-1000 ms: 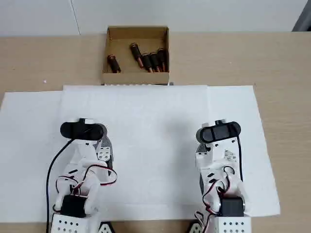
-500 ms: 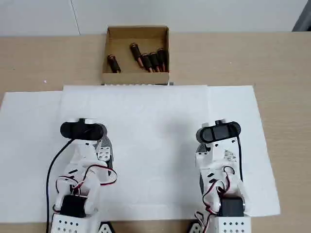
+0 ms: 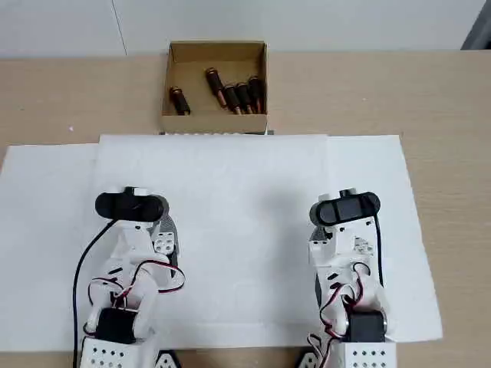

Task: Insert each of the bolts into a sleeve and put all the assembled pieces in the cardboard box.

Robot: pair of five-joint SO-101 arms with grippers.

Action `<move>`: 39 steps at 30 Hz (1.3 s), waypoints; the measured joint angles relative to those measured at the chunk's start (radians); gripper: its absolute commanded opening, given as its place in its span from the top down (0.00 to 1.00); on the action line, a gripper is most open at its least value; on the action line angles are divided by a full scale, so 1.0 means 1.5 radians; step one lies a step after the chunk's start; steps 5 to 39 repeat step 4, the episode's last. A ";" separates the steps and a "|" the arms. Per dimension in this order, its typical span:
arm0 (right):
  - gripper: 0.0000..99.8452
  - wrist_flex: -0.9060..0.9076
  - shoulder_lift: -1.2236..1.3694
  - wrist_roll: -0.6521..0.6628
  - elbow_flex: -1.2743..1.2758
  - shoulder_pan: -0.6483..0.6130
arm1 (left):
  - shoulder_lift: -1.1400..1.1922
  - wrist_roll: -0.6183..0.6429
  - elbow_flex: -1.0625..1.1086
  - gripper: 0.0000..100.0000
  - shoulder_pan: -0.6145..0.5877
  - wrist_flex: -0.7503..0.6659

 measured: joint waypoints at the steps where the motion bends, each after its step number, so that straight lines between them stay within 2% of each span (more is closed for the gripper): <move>1: 1.00 0.000 0.000 0.000 0.000 0.000 | 0.000 0.000 0.000 0.99 0.000 0.000; 39: 1.00 0.000 0.000 0.000 0.000 0.000 | 0.000 0.000 0.000 0.99 0.000 0.000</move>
